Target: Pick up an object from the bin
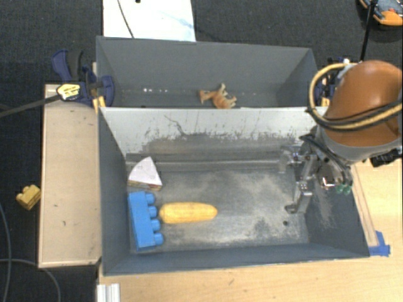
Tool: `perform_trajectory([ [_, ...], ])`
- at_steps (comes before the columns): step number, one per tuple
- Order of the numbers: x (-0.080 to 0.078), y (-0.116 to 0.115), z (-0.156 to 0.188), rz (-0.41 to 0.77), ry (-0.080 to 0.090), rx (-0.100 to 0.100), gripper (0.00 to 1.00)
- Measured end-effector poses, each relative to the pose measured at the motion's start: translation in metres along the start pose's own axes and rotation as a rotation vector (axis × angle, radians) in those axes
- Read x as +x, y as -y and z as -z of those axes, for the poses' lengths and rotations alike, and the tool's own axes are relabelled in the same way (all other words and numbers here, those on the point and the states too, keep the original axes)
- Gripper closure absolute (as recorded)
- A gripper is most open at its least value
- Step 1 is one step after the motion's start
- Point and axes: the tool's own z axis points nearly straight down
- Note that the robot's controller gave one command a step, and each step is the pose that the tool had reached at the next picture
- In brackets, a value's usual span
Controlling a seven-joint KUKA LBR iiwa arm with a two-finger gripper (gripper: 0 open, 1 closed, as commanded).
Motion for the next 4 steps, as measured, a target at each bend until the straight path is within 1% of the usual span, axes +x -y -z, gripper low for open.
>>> perform_trajectory([
  [1, -0.002, 0.000, 0.004, 0.003, 0.008, 0.001, 1.00],
  [2, -0.002, 0.000, 0.004, 0.005, 0.008, 0.001, 0.00],
  [3, -0.002, 0.000, 0.004, 0.006, 0.008, 0.001, 0.00],
  [4, -0.018, -0.046, -0.017, 0.067, 0.008, 0.001, 0.00],
])
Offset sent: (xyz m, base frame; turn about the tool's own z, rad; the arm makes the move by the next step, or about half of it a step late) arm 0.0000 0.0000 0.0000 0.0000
